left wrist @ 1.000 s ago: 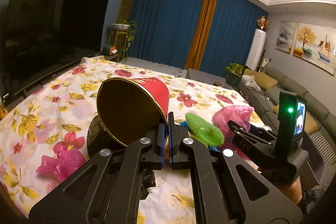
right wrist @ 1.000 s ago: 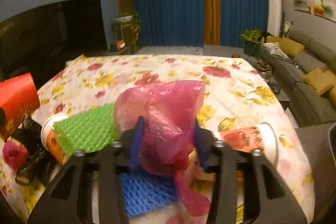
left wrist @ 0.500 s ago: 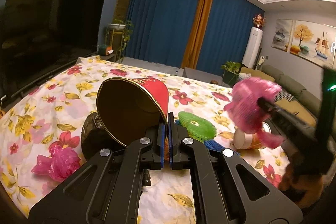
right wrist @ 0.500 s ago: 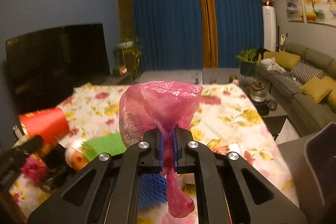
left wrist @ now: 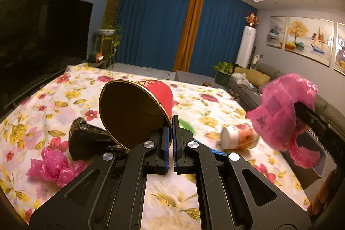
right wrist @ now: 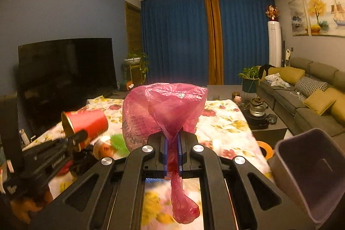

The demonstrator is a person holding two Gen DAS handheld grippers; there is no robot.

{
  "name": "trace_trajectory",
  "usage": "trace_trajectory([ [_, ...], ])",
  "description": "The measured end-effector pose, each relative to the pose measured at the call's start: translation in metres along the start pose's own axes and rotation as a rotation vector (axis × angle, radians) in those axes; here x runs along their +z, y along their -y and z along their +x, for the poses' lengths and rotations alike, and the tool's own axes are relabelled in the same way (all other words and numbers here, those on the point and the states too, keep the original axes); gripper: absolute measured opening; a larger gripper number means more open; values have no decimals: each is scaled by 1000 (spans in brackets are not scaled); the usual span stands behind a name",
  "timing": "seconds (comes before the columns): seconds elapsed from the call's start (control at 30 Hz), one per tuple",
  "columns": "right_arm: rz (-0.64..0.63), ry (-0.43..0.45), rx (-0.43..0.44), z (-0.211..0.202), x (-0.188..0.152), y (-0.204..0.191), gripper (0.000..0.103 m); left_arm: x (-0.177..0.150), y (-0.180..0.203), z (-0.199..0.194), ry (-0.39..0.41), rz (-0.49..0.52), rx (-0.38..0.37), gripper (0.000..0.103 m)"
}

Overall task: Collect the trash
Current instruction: 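Carry the pink bag and red cup over the grey bin and open both grippers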

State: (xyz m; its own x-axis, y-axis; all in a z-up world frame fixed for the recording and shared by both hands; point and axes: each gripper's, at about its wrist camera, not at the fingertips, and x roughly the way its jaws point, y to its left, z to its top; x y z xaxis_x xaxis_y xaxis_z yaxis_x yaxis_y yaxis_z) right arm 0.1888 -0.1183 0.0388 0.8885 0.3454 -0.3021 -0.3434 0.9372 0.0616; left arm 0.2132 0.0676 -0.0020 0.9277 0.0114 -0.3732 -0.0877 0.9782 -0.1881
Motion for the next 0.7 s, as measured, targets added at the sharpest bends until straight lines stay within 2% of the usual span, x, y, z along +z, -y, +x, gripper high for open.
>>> trace_trajectory([
  [0.1, 4, 0, -15, -18, -3, 11, 8, 0, 18, -8, -4, 31, -23, 2],
  [0.2, 21, 6, -32, -32, -4, 23, 8, -1, 35, -16, -20, 36, -87, 2],
  [0.5, 71, 61, -110, -75, -9, 67, 8, -2, 103, -31, -16, 114, -188, 2],
  [0.7, 101, 98, -198, -102, -13, 101, 8, -7, 148, -29, -26, 149, -256, 2],
])
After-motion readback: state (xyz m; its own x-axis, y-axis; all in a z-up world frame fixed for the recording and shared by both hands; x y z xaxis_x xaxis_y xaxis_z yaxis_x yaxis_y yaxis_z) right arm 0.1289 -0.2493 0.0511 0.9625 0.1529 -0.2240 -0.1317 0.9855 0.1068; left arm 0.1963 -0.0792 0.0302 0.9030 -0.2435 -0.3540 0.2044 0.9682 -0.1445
